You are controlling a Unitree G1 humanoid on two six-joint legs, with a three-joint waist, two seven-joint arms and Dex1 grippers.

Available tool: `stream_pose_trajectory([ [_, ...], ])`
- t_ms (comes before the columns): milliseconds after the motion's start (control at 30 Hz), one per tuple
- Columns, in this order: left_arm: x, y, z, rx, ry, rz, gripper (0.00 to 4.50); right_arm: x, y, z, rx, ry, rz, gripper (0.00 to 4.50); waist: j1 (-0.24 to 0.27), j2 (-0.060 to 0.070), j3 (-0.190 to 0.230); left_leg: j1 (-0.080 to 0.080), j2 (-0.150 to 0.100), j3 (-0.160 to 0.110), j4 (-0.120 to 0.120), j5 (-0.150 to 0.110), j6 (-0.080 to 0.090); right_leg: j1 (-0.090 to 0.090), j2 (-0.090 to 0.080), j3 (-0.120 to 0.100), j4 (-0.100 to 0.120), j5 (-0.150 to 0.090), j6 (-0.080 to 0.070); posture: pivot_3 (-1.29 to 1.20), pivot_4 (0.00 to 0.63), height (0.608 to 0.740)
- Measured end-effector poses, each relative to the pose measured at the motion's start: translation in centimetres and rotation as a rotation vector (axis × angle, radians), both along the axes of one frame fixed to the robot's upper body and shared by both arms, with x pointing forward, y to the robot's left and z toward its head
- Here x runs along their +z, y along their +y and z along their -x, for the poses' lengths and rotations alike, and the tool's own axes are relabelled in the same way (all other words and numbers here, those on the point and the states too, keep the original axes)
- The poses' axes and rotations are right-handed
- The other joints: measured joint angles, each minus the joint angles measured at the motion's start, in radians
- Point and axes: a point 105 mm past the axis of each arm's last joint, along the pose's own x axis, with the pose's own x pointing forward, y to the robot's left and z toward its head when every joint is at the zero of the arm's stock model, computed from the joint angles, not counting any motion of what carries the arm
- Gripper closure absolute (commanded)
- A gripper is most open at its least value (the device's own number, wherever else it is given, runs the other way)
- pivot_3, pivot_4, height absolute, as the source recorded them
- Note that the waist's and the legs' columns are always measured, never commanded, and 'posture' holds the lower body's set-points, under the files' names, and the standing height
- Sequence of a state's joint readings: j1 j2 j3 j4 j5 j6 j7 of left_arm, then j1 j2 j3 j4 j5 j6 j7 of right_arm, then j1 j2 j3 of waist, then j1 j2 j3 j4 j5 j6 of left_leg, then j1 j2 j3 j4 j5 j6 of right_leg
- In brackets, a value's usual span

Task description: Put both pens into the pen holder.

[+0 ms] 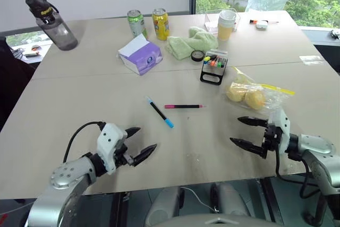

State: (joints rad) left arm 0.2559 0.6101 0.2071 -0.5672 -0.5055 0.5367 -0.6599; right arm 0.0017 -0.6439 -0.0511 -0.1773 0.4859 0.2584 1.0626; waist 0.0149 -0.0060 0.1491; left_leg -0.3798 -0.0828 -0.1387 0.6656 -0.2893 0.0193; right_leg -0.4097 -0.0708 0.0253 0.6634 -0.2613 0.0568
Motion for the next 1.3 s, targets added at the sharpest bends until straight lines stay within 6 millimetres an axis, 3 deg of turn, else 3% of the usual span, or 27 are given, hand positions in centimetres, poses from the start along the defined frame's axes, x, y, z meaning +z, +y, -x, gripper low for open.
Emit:
stream_pose_trajectory([
  [100,2.3,-1.9,-1.6,0.049,-0.039,0.057,0.0,0.8,0.1,-0.4,0.001,-0.023,-0.014,0.03,-0.001,0.0,0.0,0.0,0.0,0.0,0.001,0.0,0.0,0.0,0.0,0.0,0.001,0.0,0.0,0.0,0.15,0.74],
  [200,3.2,-3.3,-2.6,0.092,-0.026,0.054,0.0,1.5,0.1,-0.9,-0.012,-0.035,-0.033,0.03,-0.004,0.0,0.0,0.0,0.0,0.0,0.001,0.0,0.0,0.0,0.001,0.001,0.001,0.0,0.0,0.0,0.15,0.74],
  [433,1.6,-4.1,-4.3,0.234,0.092,-0.073,0.0,2.8,0.0,-1.4,-0.039,-0.067,-0.053,0.03,-0.001,0.0,0.0,0.0,-0.001,0.001,0.001,0.0,0.0,0.0,0.001,0.001,0.001,0.0,0.001,0.0,0.15,0.74],
  [633,-0.5,-4.7,-5.0,0.37,0.215,-0.072,0.0,3.3,0.1,-1.5,-0.044,-0.076,-0.059,0.03,-0.001,-0.001,0.0,0.0,-0.001,0.001,0.002,0.0,0.0,0.0,0.001,0.001,0.001,0.0,0.001,0.0,0.15,0.74],
  [1033,-0.5,-5.5,-6.1,0.491,0.257,-0.128,0.0,3.3,-0.1,-1.3,-0.032,-0.068,-0.041,0.03,0.0,-0.001,-0.001,0.002,-0.001,0.001,0.003,0.0,-0.001,0.001,0.001,0.0,0.004,0.0,0.001,0.0,0.15,0.74],
  [1167,-0.7,-4.8,-6.2,0.551,0.274,-0.193,1.26,3.3,-0.2,-1.3,-0.032,-0.061,-0.029,0.0,-0.006,0.0,-0.002,0.004,0.0,0.004,0.003,0.0,-0.001,0.002,0.002,0.001,0.006,0.0,0.001,0.0,0.15,0.74],
  [1300,-1.0,-4.6,-6.0,0.6,0.297,-0.215,3.02,3.3,-0.2,-1.3,-0.029,-0.06,-0.026,0.0,-0.021,-0.001,-0.003,0.006,0.0,0.006,0.003,0.0,-0.001,0.002,0.002,0.003,0.007,0.0,0.001,0.0,0.15,0.74],
])
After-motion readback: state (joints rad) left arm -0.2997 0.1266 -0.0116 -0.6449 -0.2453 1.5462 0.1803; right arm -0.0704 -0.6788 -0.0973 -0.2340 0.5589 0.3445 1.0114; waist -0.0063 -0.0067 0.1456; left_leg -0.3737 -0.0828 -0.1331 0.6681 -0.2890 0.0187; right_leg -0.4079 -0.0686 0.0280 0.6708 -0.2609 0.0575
